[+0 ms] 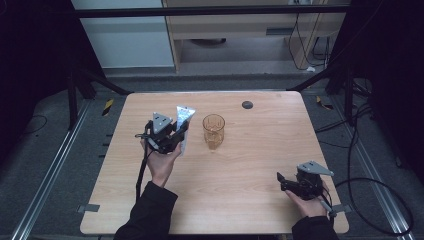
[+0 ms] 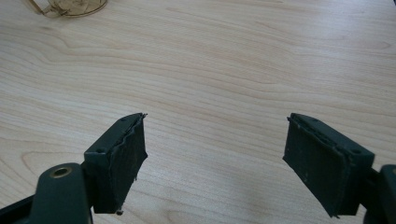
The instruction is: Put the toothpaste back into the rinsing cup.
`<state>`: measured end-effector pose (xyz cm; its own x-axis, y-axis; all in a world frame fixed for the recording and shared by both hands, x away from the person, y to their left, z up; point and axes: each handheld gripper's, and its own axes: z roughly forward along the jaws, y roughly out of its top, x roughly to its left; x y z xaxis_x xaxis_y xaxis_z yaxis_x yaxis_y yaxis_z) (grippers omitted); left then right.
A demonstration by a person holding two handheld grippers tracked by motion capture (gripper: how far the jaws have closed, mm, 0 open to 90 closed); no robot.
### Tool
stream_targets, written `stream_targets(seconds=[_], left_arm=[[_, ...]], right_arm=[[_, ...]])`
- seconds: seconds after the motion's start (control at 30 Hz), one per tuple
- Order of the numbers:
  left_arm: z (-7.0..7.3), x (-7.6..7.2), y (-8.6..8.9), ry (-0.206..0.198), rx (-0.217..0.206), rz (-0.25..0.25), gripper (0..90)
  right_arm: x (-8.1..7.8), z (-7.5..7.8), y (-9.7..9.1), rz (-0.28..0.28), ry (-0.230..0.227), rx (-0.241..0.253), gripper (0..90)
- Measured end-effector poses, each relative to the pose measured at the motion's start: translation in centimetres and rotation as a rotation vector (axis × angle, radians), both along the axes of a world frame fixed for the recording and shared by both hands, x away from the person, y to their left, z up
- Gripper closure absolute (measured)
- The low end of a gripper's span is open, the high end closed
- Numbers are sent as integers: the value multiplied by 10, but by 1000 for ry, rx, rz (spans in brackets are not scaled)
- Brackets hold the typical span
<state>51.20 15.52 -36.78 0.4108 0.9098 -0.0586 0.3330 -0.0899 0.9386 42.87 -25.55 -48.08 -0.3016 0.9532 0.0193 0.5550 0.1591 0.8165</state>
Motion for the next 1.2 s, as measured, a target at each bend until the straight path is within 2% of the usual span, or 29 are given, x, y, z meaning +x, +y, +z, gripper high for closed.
stream_targets(seconds=[0.33,0.83,1.2], left_arm=[[12,13,-20,-62,-31,32,726],[14,44,-45,-82,-87,37,726],[15,58,-60,-103,-83,47,726]], right_arm=[[0,0,1,6,-6,2,205],[2,-1,1,9,-13,4,204],[2,-2,2,16,-19,8,200]])
